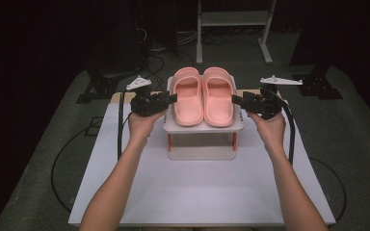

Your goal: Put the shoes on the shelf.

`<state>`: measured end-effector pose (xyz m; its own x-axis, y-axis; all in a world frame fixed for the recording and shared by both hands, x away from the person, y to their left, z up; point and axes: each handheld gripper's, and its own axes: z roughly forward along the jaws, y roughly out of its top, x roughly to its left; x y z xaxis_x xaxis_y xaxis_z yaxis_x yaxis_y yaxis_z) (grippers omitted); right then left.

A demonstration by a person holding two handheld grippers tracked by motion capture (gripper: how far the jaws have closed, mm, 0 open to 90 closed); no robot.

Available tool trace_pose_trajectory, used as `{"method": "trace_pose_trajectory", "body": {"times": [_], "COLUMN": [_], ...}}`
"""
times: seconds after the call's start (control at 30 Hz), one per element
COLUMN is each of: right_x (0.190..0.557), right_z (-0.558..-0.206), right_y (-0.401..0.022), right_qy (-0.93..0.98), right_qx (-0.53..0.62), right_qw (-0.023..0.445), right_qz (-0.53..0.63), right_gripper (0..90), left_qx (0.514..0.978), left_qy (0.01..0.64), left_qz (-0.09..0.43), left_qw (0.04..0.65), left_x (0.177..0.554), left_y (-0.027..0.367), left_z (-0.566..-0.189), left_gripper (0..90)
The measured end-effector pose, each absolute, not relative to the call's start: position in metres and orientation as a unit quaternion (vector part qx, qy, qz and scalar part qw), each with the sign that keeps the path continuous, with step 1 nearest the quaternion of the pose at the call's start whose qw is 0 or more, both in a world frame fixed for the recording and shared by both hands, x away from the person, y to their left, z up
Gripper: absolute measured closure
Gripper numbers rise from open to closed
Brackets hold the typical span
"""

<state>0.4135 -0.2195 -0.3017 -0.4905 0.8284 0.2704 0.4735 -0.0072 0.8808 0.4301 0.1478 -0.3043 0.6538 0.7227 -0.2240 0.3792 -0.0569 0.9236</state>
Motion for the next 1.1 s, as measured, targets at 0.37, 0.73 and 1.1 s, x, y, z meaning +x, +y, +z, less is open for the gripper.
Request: {"method": "trace_pose_trajectory", "body": {"times": [0.37, 0.73, 1.1], "right_x": [0.406, 0.396, 0.387], "right_z": [-0.303, -0.304, -0.307], "right_y": [-0.225, -0.233, -0.236], "right_qy": [0.686, 0.684, 0.688], "right_qx": [0.470, 0.465, 0.458], "right_qw": [0.166, 0.165, 0.159], "right_qz": [0.530, 0.537, 0.540], "right_gripper": [41.6, 39.5, 37.8], "left_qx": [0.710, 0.706, 0.705], "left_qy": [0.383, 0.381, 0.378], "left_qz": [0.146, 0.144, 0.144], "left_qw": [0.573, 0.579, 0.583], "left_x": [0.421, 0.411, 0.402], "left_y": [0.153, 0.158, 0.166], "left_z": [-0.306, -0.308, -0.311], "left_gripper": [55.8, 54.3, 52.5]}}
